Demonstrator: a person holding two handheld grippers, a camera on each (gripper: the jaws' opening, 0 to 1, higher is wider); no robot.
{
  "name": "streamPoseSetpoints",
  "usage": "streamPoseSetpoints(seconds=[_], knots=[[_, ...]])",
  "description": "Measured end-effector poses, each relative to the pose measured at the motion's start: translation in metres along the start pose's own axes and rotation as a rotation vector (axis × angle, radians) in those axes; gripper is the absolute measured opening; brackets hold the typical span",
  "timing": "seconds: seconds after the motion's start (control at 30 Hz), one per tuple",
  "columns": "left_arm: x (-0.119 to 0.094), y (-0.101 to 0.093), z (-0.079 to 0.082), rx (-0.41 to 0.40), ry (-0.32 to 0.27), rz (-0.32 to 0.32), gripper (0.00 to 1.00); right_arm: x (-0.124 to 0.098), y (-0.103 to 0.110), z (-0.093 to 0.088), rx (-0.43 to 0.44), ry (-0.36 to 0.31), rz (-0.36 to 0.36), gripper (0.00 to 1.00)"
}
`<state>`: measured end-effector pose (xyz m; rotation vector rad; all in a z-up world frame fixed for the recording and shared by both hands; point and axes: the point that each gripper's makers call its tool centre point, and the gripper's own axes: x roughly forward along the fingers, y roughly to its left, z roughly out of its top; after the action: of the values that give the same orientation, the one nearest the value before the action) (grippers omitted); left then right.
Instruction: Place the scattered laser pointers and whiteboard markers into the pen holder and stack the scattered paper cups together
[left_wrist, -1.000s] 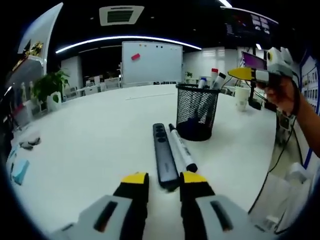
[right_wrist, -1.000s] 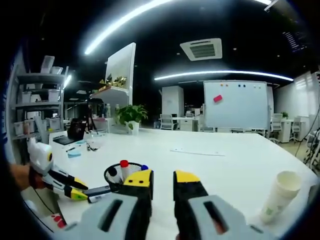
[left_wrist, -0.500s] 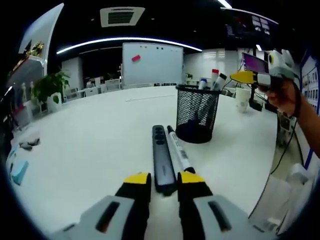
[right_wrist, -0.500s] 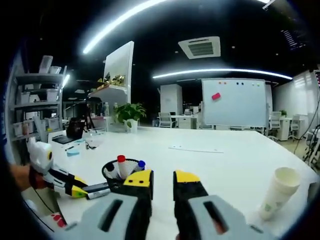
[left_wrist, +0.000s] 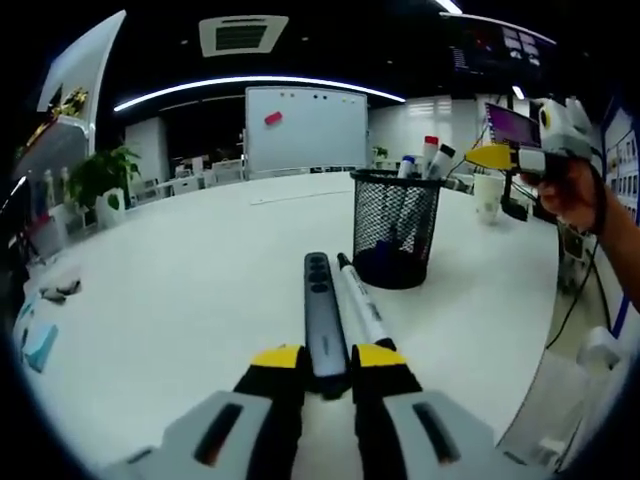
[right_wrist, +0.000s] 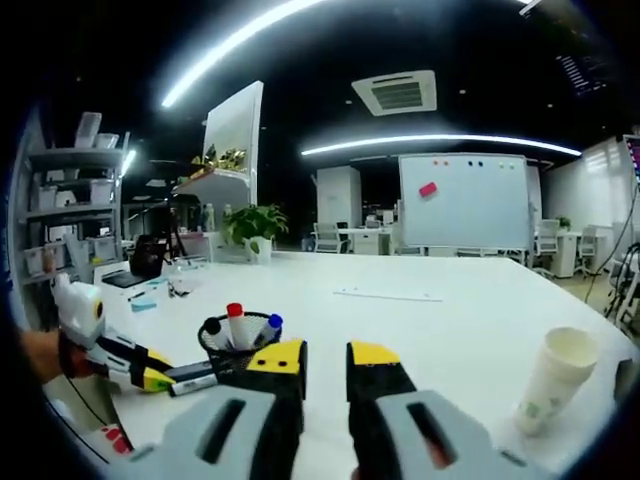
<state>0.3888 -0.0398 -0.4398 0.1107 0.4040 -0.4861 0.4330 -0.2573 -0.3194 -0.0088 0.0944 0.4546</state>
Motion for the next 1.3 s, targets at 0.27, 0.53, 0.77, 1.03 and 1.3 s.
streamPoseSetpoints(seconds=[0.27,0.53,0.77,1.03,1.3], knots=[[-0.001,-0.001,0.0,-0.005,0.008,0.008,0.19,-0.001,0.001,-0.001,0.0,0.003,0.0,0.16],[-0.005,-0.005,0.003,-0.007,-0.005,0.011,0.19,-0.003,-0.003,-0.007,0.008,0.011,-0.008,0.16],[-0.008,-0.004,0.012,0.031,-0.03,0.022,0.18,-0.005,-0.004,-0.009,0.014,0.014,-0.01,0.16],[-0.014,-0.005,0.026,0.076,-0.066,0.03,0.18,-0.006,-0.005,-0.019,0.019,0.036,-0.015,0.16],[-0.018,-0.011,0.044,0.081,-0.113,-0.009,0.18,-0.01,-0.011,-0.015,0.016,0.021,-0.033,0.16]])
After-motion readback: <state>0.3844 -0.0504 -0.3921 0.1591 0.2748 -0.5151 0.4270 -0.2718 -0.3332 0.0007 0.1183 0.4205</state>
